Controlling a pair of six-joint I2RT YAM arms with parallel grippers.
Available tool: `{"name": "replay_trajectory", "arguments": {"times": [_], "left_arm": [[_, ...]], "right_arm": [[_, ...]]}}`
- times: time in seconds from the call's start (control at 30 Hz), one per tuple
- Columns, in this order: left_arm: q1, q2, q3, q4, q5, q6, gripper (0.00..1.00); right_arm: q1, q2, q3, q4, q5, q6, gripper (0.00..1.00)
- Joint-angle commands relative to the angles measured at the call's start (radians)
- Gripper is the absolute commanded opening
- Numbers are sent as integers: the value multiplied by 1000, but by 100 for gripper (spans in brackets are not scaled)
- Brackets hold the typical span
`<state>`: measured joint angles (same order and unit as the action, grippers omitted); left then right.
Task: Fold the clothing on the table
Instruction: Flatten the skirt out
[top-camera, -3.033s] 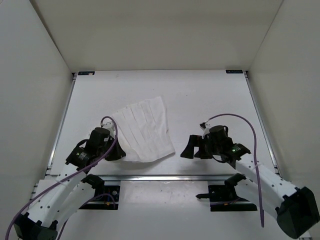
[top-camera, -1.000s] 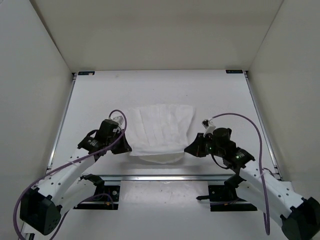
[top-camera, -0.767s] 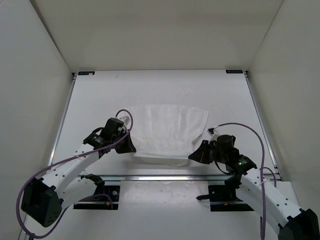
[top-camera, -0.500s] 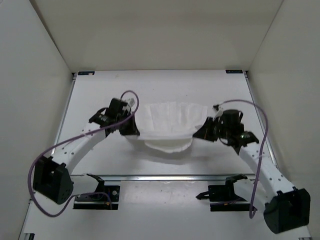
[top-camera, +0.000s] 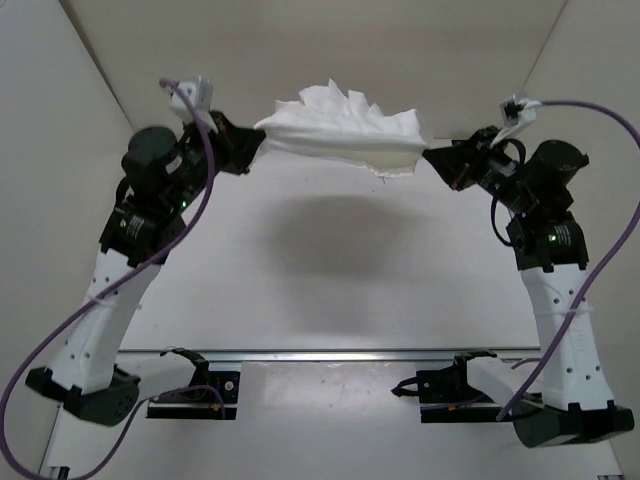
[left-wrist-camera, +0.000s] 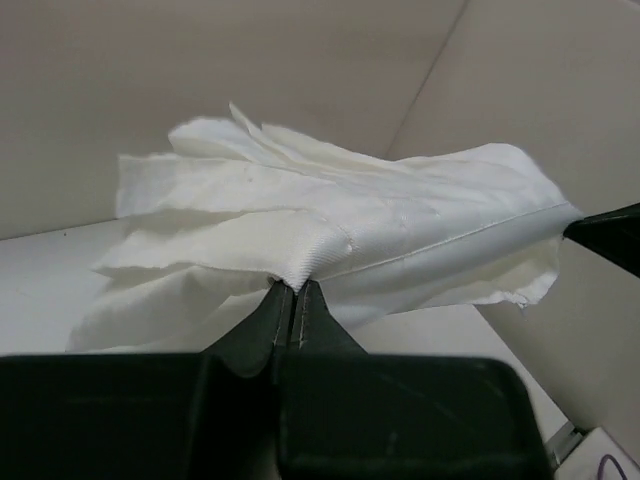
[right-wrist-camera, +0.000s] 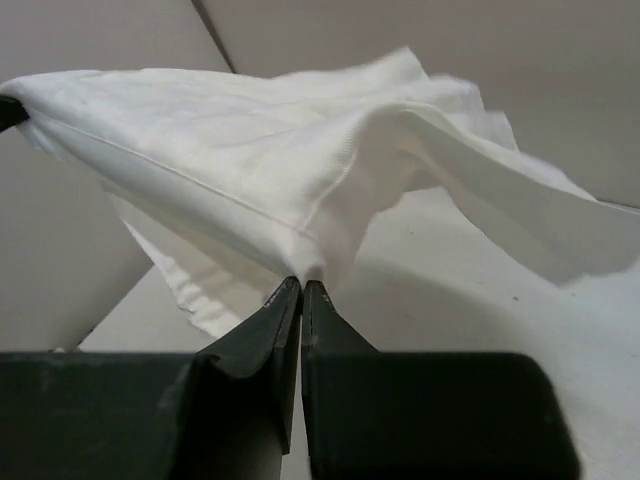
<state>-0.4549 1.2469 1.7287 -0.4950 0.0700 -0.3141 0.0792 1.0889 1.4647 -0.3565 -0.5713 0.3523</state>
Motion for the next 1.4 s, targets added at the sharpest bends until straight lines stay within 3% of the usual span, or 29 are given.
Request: {"name": "replay_trajectory", "arguments": {"times": [0.0,0.13,0.23,0.4,0.47,0.53,0.63,0.8,0.9,0.93,1.0,1.03,1.17,1.37], "left_arm": [[42,-107,-330,64,-118,44,0],[12,-309,-723,76,-92,-46,0],[-22,-438,-906,4,-75,-112,0],[-34,-640,-1076,-169,46,-201,0],[-13,-685,-1142,-214,71,-250,0],[-10,-721,-1190,-261,74,-273,0],[-2,-741,-1236,-275,79,-319,0],[-19,-738,-1253,-278,63,-330,0],[-10,-735,-1242,-300,60,-326,0],[-7,-721,-1235,-298,62,-327,7],[-10,-712,-1201,-287,65,-330,38],[-8,-689,-1195,-272,65,-330,49],[-8,-617,-1141,-194,56,-312,98],[24,-488,-1017,-180,-18,-287,98]], "right_arm": [[-65,-61,-221,-15,49,-97,0],[25,-246,-572,-31,119,-79,0],[98,-403,-797,-93,116,0,0],[274,-676,-1013,-182,169,180,0],[316,-699,-1070,-150,151,238,0],[317,-660,-1098,-90,117,258,0],[327,-560,-1112,31,68,249,12],[438,-280,-979,108,157,166,46],[447,-167,-891,116,200,146,60],[455,-147,-853,110,224,133,77],[446,-129,-814,108,240,119,90],[423,-110,-802,119,229,111,98],[386,4,-748,139,182,62,99],[380,262,-635,192,67,-41,99]]}}
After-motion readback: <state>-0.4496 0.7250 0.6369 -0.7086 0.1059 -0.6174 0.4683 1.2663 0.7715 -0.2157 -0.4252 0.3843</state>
